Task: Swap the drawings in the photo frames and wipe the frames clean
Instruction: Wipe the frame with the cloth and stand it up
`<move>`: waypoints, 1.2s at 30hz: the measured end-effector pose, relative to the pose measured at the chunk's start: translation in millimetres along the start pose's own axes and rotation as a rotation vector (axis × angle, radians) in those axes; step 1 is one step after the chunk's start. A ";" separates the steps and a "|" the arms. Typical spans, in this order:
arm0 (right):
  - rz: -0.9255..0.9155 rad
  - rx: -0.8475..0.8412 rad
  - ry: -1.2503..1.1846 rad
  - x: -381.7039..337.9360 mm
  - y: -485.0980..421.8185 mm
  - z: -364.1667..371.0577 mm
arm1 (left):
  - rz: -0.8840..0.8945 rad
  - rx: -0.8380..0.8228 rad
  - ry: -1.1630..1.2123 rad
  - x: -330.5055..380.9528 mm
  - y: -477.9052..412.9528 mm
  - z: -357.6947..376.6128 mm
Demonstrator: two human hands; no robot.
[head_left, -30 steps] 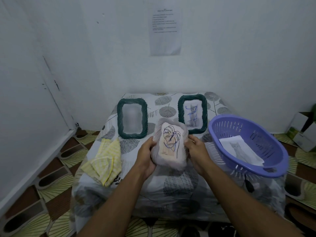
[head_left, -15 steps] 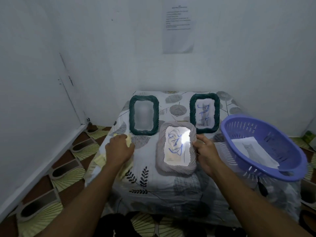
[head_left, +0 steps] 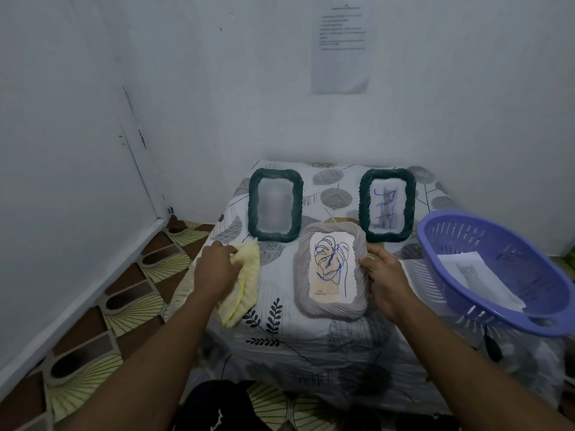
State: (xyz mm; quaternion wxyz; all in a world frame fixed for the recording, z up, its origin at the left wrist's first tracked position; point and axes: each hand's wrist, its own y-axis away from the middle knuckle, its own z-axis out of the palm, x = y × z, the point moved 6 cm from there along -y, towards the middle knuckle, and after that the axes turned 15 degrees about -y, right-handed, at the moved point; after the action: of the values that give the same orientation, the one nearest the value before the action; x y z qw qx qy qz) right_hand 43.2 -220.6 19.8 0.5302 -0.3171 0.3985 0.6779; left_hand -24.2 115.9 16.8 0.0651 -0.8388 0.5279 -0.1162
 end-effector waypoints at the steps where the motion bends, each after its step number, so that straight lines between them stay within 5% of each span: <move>1: -0.003 0.000 0.003 -0.6 0.1 -1.1 | -0.018 0.014 0.074 -0.9 0.7 -2.2; 8: -0.007 0.005 -0.001 2.5 1.1 -2.6 | 0.032 0.031 0.135 -6.2 26.8 -20.7; 16: -0.003 0.005 -0.011 8.1 7.3 8.1 | 0.219 -0.020 -0.346 14.6 60.8 -13.5; 21: 0.001 0.012 -0.007 6.3 9.6 6.3 | 0.039 -0.041 0.165 9.0 55.7 -20.2; 29: -0.002 0.020 0.004 4.4 12.2 4.7 | -0.046 -0.029 0.144 7.5 59.1 -14.0; 36: -0.001 0.022 -0.010 2.7 12.5 6.3 | -0.163 0.153 0.691 22.0 58.8 -46.7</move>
State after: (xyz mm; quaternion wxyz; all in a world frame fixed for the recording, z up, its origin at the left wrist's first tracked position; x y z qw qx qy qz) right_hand 30.4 -215.3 23.1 0.5358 -0.3079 0.4032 0.6749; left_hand -78.6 71.2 51.0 -0.0642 -0.7819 0.4401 -0.4368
